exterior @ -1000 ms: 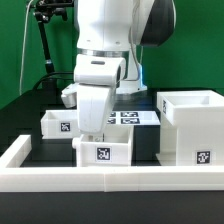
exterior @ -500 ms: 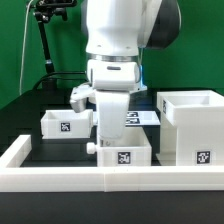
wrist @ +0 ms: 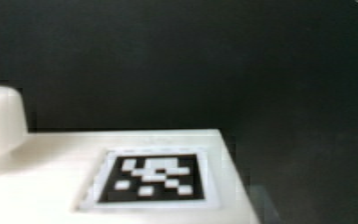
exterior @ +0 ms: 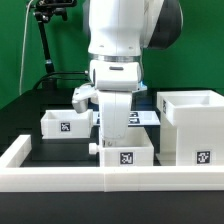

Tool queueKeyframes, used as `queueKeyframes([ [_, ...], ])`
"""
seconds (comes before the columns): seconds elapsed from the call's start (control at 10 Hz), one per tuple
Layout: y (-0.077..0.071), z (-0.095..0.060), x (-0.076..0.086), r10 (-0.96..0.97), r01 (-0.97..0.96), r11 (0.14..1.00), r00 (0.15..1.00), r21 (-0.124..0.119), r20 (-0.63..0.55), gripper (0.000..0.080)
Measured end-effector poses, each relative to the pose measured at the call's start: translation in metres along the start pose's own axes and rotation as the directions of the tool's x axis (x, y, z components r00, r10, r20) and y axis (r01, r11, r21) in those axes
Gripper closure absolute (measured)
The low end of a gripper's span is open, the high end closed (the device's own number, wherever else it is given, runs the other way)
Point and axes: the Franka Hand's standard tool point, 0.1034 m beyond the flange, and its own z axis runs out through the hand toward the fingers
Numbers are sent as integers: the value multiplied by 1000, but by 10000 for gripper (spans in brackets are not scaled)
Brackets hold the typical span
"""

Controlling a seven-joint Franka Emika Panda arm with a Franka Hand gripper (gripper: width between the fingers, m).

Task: Assemble drawer

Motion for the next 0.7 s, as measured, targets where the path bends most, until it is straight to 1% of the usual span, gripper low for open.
queueKeyframes([
  [0.2, 6, -2, 9, -13, 13, 1000, 1000, 9, -7, 757],
  [0.3, 6, -1, 10, -16, 16, 1000, 1000, 16, -8, 757],
  [0.5, 7, 1, 17, -16, 16, 1000, 1000, 20, -13, 757],
  [0.7, 7, 1, 19, -20, 21, 999, 1000, 36, -15, 757],
])
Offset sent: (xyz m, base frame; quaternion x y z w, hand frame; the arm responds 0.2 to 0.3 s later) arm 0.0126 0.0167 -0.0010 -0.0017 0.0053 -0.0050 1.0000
